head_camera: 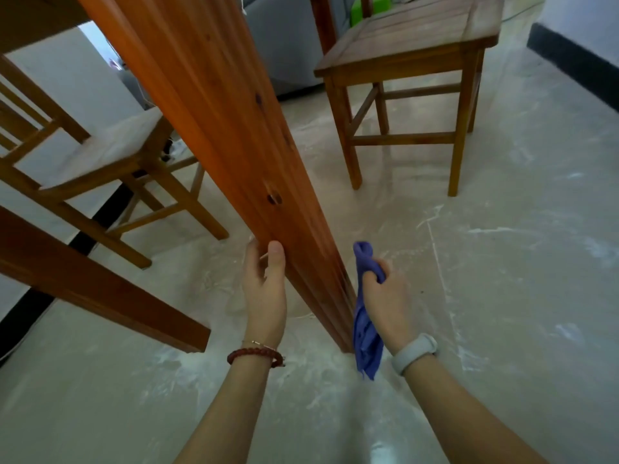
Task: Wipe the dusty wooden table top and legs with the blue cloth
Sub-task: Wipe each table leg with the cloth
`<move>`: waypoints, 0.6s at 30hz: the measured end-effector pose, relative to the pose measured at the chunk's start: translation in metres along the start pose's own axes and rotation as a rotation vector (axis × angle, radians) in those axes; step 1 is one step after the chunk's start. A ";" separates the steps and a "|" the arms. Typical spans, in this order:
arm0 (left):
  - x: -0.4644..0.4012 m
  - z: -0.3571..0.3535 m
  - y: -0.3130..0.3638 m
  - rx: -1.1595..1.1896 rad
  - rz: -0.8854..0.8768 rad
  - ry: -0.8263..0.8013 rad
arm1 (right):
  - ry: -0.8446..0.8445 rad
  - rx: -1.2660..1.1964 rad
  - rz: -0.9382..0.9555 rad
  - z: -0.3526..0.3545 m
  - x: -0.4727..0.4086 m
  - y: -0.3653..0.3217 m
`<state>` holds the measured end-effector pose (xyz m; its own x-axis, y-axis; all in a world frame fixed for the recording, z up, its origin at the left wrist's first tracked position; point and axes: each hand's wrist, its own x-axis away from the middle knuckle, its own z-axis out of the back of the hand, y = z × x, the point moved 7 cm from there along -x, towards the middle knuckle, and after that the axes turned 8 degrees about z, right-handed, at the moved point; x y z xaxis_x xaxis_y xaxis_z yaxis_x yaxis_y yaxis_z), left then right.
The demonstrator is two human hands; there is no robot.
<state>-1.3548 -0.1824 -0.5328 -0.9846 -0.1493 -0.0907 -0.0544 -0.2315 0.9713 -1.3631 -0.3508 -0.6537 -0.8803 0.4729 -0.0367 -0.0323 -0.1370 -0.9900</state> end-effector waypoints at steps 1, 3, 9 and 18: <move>0.001 0.000 -0.005 -0.038 -0.002 0.002 | 0.045 -0.052 0.115 0.004 -0.004 -0.027; 0.004 0.001 -0.020 -0.099 0.032 0.006 | 0.083 -0.178 0.348 0.011 -0.002 -0.071; 0.012 -0.009 -0.064 -0.112 0.163 -0.058 | -0.112 -0.050 -0.036 -0.028 0.021 0.064; 0.019 -0.015 -0.097 -0.161 0.239 -0.066 | -0.100 0.018 -0.195 0.014 0.015 0.097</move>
<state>-1.3662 -0.1773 -0.6320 -0.9753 -0.1567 0.1560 0.2023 -0.3474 0.9156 -1.3860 -0.3698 -0.7483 -0.8992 0.4034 0.1696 -0.2142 -0.0678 -0.9744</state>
